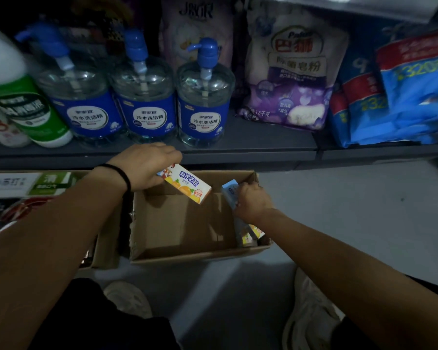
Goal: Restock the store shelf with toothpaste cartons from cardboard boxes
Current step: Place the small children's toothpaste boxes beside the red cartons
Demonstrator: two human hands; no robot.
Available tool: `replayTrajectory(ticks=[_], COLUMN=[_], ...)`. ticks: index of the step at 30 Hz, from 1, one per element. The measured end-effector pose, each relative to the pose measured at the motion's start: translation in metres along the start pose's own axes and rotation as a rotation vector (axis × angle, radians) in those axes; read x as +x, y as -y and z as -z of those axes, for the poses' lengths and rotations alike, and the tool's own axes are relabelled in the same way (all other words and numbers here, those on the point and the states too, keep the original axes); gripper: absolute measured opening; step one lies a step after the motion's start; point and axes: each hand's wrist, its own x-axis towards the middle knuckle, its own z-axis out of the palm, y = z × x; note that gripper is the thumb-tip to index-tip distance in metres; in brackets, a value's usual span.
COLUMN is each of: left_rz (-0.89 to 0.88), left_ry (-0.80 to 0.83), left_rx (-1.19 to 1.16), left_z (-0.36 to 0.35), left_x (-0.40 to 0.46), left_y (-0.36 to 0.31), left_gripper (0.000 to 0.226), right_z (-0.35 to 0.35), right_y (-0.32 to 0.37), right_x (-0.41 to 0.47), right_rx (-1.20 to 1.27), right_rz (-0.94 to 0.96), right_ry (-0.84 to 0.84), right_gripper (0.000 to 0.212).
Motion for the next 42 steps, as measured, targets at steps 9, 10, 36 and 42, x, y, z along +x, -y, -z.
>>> replayTrajectory(ticks=[9, 10, 36, 42], left_rz=[0.04, 0.049, 0.162, 0.211], left_ry=[-0.068, -0.083, -0.668, -0.688], left_rx=[0.168, 0.195, 0.45, 0.512], left_z=[0.078, 0.087, 0.341, 0.378], left_x=[-0.026, -0.028, 0.005, 0.045], left_y=[-0.041, -0.048, -0.116, -0.103], left_gripper=[0.034, 0.033, 0.03, 0.031], right_z=[0.084, 0.095, 0.372, 0.412], right_y=[-0.02, -0.024, -0.109, -0.121], right_x=[-0.051, -0.059, -0.117, -0.08], right_rx=[-0.231, -0.254, -0.294, -0.327], right_rz=[0.176, 0.193, 0.467, 0.427], right_ry=[-0.16, -0.191, -0.919, -0.924], right_gripper=[0.053, 0.052, 0.041, 0.051])
